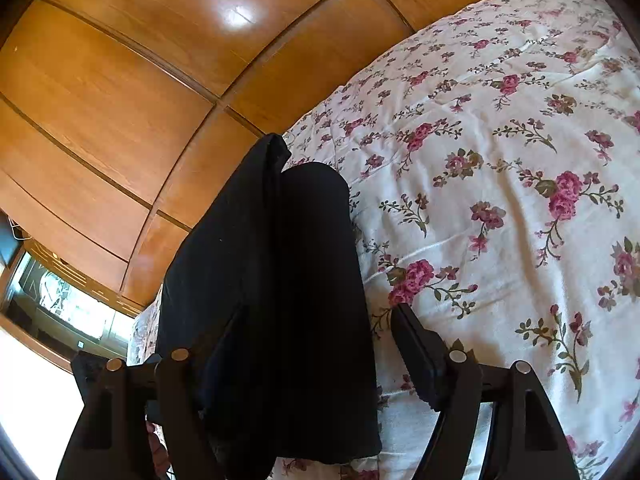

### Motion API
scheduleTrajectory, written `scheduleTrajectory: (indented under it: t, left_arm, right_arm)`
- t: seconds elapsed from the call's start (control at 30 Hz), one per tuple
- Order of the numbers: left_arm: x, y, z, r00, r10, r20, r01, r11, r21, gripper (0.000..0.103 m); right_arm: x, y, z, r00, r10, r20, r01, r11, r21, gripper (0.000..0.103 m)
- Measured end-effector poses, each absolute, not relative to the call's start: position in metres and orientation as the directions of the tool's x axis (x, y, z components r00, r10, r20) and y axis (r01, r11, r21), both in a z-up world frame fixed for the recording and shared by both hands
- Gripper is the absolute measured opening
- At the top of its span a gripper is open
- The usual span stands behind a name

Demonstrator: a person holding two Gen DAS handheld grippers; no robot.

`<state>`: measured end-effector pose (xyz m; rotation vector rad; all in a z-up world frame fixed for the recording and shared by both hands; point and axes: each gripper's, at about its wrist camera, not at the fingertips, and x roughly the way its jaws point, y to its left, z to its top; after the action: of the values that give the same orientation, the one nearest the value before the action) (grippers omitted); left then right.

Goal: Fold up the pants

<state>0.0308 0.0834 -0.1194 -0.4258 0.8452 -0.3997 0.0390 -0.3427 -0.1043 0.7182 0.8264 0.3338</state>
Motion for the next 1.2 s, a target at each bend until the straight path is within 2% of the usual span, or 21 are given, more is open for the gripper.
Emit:
scheduleTrajectory:
  t: [0.1,0.23,0.77,0.93,1.0,1.13,1.2]
  left_arm:
    - [0.028,0.071,-0.116,0.605,-0.457,-0.652,0.205,0.881,-0.426,0.071]
    - [0.026,0.066,-0.117,0.612,-0.431,-0.663,0.217,0.898,-0.383,0.073]
    - [0.028,0.059,-0.125,0.567,-0.451,-0.689,0.223,0.89,-0.398,0.074]
    - [0.03,0.053,-0.126,0.557,-0.454,-0.695,0.247,0.89,-0.384,0.074]
    - [0.031,0.05,-0.126,0.559,-0.453,-0.694,0.257,0.891,-0.375,0.07]
    - [0.025,0.046,-0.116,0.596,-0.434,-0.676,0.277,0.901,-0.335,0.056]
    - [0.023,0.043,-0.109,0.616,-0.419,-0.667,0.279,0.908,-0.312,0.051]
  right_arm:
    - [0.04,-0.338,-0.104,0.625,0.553,-0.551,-0.03,0.722,0.691,0.075]
    - [0.041,-0.329,-0.104,0.619,0.554,-0.557,-0.048,0.734,0.677,0.075]
    - [0.05,-0.328,-0.111,0.599,0.587,-0.545,-0.074,0.718,0.692,0.075]
    - [0.06,-0.315,-0.108,0.574,0.584,-0.574,-0.124,0.754,0.645,0.075]
    - [0.063,-0.31,-0.106,0.571,0.573,-0.588,-0.146,0.776,0.614,0.074]
    - [0.057,-0.306,-0.095,0.609,0.555,-0.567,-0.202,0.799,0.566,0.059]
    - [0.053,-0.3,-0.087,0.631,0.532,-0.565,-0.227,0.823,0.521,0.056]
